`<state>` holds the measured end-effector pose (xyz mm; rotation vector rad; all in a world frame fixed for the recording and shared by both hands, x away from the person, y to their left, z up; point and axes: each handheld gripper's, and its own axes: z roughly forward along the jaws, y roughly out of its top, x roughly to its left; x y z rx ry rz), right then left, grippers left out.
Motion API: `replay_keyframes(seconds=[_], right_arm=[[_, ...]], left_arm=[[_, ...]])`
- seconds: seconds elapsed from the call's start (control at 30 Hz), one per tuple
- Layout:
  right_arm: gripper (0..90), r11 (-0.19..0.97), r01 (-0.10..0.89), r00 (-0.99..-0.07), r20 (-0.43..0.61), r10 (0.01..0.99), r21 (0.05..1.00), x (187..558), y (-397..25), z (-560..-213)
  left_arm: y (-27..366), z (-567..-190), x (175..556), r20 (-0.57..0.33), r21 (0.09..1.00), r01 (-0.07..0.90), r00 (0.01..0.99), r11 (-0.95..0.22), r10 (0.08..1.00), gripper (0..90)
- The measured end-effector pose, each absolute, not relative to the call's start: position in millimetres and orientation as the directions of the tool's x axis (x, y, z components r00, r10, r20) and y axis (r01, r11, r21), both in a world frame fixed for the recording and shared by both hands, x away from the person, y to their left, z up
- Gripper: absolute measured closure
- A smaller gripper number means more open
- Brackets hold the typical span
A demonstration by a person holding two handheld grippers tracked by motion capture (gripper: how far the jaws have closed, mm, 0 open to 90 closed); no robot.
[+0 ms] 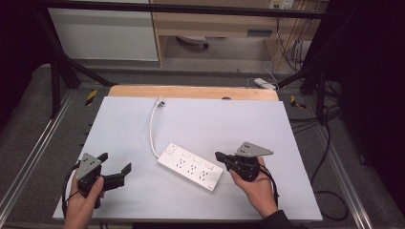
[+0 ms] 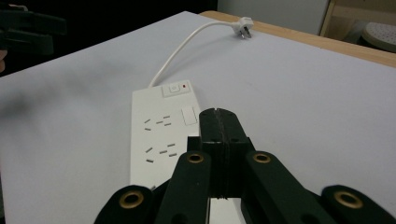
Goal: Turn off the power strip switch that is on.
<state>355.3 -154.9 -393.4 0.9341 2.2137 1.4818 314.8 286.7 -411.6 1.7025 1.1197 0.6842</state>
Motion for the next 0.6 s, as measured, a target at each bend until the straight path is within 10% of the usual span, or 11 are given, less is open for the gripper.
replay_keyframes(seconds=[0.6], right_arm=[[90.0, 0.304, 0.381, -0.738, 0.089, 0.669, 0.873, 360, -148, -406]], left_arm=[[286, -412, 315, -0.042, 0.920, 0.369, 0.428, -0.133, 0.903, 5.1]])
